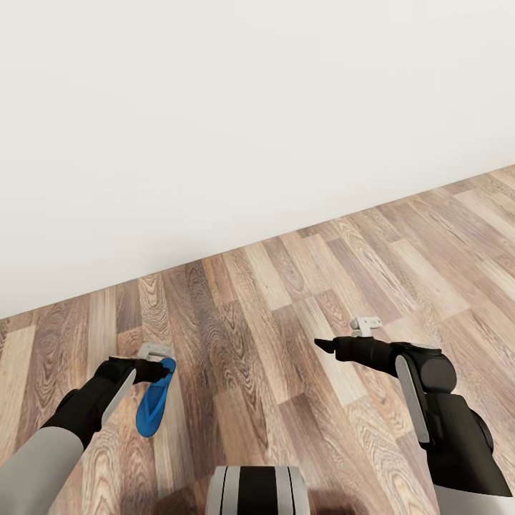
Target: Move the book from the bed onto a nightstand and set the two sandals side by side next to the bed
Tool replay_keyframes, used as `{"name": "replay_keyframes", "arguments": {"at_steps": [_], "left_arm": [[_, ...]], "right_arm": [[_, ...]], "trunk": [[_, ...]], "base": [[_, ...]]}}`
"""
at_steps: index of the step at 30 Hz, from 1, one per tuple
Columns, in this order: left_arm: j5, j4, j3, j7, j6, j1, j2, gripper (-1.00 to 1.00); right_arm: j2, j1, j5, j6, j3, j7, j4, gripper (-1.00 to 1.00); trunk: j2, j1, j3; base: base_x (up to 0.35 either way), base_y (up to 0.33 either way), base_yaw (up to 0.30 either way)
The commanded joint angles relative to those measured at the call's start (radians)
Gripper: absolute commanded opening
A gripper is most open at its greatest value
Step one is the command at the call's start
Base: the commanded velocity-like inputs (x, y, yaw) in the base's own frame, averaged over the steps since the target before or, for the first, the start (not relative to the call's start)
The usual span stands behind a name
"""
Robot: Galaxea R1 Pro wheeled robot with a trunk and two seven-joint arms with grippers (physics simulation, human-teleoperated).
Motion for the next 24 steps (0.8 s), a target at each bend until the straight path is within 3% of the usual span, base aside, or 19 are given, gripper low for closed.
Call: {"name": "replay_keyframes", "arguments": {"at_steps": [1, 11, 21, 24], "left_arm": [[0.011, -0.001, -0.004, 0.004, 0.005, 0.000, 0.001, 1.00], [0.017, 0.014, -0.004, -0.005, -0.055, 0.012, 0.031, 1.00], [0.009, 0.029, -0.016, 0.000, -0.095, 0.033, 0.012, 1.00], [0.009, 0.032, -0.014, 0.002, -0.094, 0.033, 0.004, 1.00]], "right_arm": [[0.000, -0.001, -0.002, 0.005, -0.001, 0.001, -0.001, 1.00], [0.001, 0.001, -0.002, 0.005, 0.003, 0.001, -0.001, 1.00], [0.003, 0.003, -0.002, 0.004, 0.007, 0.001, -0.001, 1.00], [0.003, 0.003, -0.002, 0.003, 0.008, 0.001, -0.001, 1.00]], "trunk": [[0.000, 0.000, -0.001], [0.000, 0.000, -0.001], [0.000, 0.000, -0.001], [-0.001, 0.001, -0.012]], "base": [[0.000, 0.000, 0.000], [0.000, 0.000, 0.000], [0.000, 0.000, 0.000], [0.000, 0.000, 0.000]]}}
